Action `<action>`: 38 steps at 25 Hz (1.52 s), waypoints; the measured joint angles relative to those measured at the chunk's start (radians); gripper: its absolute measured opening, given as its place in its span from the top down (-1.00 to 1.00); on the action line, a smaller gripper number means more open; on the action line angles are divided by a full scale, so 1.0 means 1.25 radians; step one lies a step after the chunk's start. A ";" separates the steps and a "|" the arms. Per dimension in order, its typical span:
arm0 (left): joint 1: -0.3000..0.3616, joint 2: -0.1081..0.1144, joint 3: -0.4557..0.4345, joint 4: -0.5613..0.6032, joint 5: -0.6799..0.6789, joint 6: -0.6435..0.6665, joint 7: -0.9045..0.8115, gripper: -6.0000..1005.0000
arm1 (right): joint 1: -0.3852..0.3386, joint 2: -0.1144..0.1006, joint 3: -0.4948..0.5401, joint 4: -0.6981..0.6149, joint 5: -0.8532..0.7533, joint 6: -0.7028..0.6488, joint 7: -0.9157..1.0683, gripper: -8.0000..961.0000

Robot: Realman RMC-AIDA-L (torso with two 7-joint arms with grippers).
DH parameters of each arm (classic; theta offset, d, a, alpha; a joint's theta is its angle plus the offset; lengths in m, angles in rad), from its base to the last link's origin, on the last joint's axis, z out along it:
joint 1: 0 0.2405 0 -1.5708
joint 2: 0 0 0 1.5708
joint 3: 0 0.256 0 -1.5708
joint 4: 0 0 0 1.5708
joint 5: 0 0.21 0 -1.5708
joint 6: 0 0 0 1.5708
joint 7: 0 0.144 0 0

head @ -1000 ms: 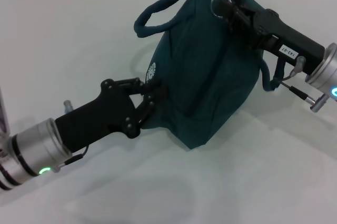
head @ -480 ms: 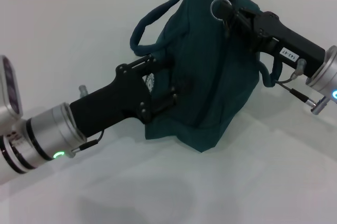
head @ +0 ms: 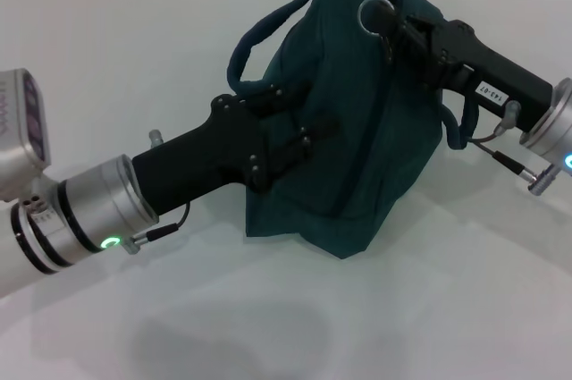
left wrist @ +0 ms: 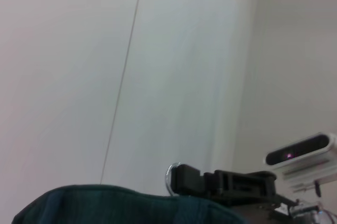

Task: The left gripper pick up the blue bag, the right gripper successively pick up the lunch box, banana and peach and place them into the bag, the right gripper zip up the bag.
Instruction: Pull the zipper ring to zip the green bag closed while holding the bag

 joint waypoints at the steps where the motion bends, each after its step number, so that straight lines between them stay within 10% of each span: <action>1: -0.001 0.000 0.000 -0.001 0.000 -0.004 0.002 -0.12 | -0.001 0.000 0.000 0.000 0.000 0.000 0.000 0.97; 15: 0.003 -0.002 0.011 -0.013 0.007 -0.015 0.023 0.85 | -0.002 0.000 0.015 0.019 0.008 -0.001 0.000 0.97; 38: 0.005 -0.004 0.116 -0.050 0.009 0.005 0.088 0.88 | 0.013 -0.002 0.079 0.020 0.018 0.066 0.000 0.97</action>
